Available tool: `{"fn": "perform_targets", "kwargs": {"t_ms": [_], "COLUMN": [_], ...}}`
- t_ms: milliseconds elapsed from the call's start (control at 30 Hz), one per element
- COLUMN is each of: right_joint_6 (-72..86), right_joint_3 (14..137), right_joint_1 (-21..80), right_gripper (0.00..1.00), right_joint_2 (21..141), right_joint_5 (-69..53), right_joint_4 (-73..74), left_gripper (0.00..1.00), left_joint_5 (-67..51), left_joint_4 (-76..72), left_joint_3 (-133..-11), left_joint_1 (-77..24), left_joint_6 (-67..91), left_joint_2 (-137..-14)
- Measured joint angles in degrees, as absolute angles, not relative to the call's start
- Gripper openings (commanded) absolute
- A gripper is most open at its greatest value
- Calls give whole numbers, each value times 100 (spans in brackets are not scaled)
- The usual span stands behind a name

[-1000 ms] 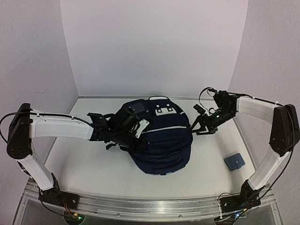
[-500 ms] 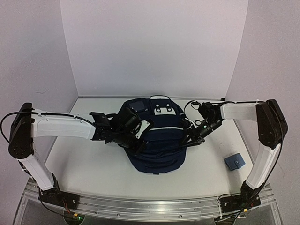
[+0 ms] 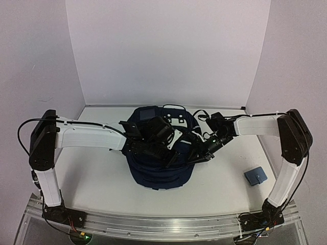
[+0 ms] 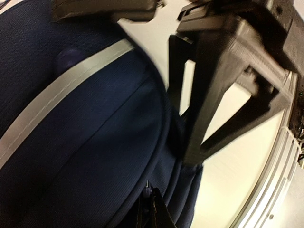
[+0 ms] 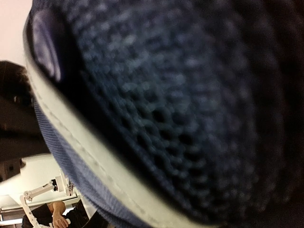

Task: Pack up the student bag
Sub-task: Zip the student bag at the center of the board.

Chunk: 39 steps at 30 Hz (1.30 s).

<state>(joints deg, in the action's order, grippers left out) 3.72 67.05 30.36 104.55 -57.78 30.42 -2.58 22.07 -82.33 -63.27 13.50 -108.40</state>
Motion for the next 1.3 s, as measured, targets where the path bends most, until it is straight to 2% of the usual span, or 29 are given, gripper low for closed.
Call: {"fn": "perform_targets", "kwargs": {"t_ms": [233,367,433,500,600,867,1100,1200,1300], "right_joint_6": [452,430,397,410,431,453,338,162,-8], "right_joint_3": [6563,6342,6322,6320,6320,6267,6063,5947,5932], "right_joint_1": [2996,2695,2458,2273,2129,2235,2490,2804,3154], "right_gripper": [48,60,64,65,65,61,54,49,45], "right_joint_2": [10281,9803,9579,9389,9173,9137,9074,8859,8688], "right_joint_5": [-5756,-5801,-5824,-5816,-5804,-5718,-5379,-5006,-4637], "right_joint_4": [2929,2873,2806,2722,2621,2607,2606,2616,2598], "left_gripper": [0,1,4,12,24,48,54,60,62], "left_joint_5": [-373,-387,-387,-390,-515,-1064,-1165,-851,-299], "left_joint_4": [2104,1685,1620,1608,1604,1338,1026,1033,967], "left_joint_3": [-8632,-8338,-8276,-8272,-8297,-8657,-7934,-7527,-7187], "left_joint_1": [-6386,-6386,-6391,-6402,-6405,-6632,-6681,-6681,-6674], "left_joint_6": [1363,1400,1400,1400,1402,1395,1421,1526,1689], "left_joint_2": [-11188,-11076,-11052,-11050,-11054,-11168,-10622,-10037,-9359]}}
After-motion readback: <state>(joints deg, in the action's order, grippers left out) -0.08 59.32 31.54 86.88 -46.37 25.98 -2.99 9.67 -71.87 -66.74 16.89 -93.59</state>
